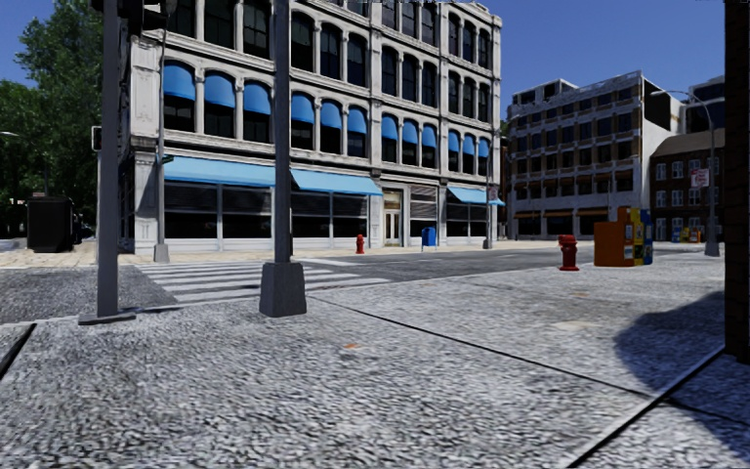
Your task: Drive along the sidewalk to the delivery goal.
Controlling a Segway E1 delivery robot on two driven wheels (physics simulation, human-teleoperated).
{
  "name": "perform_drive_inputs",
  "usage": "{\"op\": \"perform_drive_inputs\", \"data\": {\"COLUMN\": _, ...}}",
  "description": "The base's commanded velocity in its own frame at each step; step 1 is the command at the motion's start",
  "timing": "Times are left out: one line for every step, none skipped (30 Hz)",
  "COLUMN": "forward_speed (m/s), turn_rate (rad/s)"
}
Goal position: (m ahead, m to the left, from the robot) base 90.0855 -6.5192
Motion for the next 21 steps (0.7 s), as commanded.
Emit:
{"op": "perform_drive_inputs", "data": {"forward_speed": 0.0, "turn_rate": 0.75}}
{"op": "perform_drive_inputs", "data": {"forward_speed": 0.0, "turn_rate": 0.32}}
{"op": "perform_drive_inputs", "data": {"forward_speed": 0.0, "turn_rate": 0.0}}
{"op": "perform_drive_inputs", "data": {"forward_speed": 0.0, "turn_rate": 0.0}}
{"op": "perform_drive_inputs", "data": {"forward_speed": 0.0, "turn_rate": 0.0}}
{"op": "perform_drive_inputs", "data": {"forward_speed": 0.0, "turn_rate": 0.0}}
{"op": "perform_drive_inputs", "data": {"forward_speed": 0.0, "turn_rate": 0.0}}
{"op": "perform_drive_inputs", "data": {"forward_speed": 0.0, "turn_rate": 0.0}}
{"op": "perform_drive_inputs", "data": {"forward_speed": 0.0, "turn_rate": 0.0}}
{"op": "perform_drive_inputs", "data": {"forward_speed": 0.0, "turn_rate": 0.0}}
{"op": "perform_drive_inputs", "data": {"forward_speed": 0.0, "turn_rate": 0.0}}
{"op": "perform_drive_inputs", "data": {"forward_speed": 0.0, "turn_rate": 0.0}}
{"op": "perform_drive_inputs", "data": {"forward_speed": 0.0, "turn_rate": 0.0}}
{"op": "perform_drive_inputs", "data": {"forward_speed": 0.0, "turn_rate": 0.0}}
{"op": "perform_drive_inputs", "data": {"forward_speed": 0.0, "turn_rate": 0.0}}
{"op": "perform_drive_inputs", "data": {"forward_speed": 0.0, "turn_rate": 0.0}}
{"op": "perform_drive_inputs", "data": {"forward_speed": 0.0, "turn_rate": 0.0}}
{"op": "perform_drive_inputs", "data": {"forward_speed": 0.0, "turn_rate": -0.04}}
{"op": "perform_drive_inputs", "data": {"forward_speed": 0.0, "turn_rate": -0.51}}
{"op": "perform_drive_inputs", "data": {"forward_speed": 0.0, "turn_rate": -0.78}}
{"op": "perform_drive_inputs", "data": {"forward_speed": 0.0, "turn_rate": -0.78}}
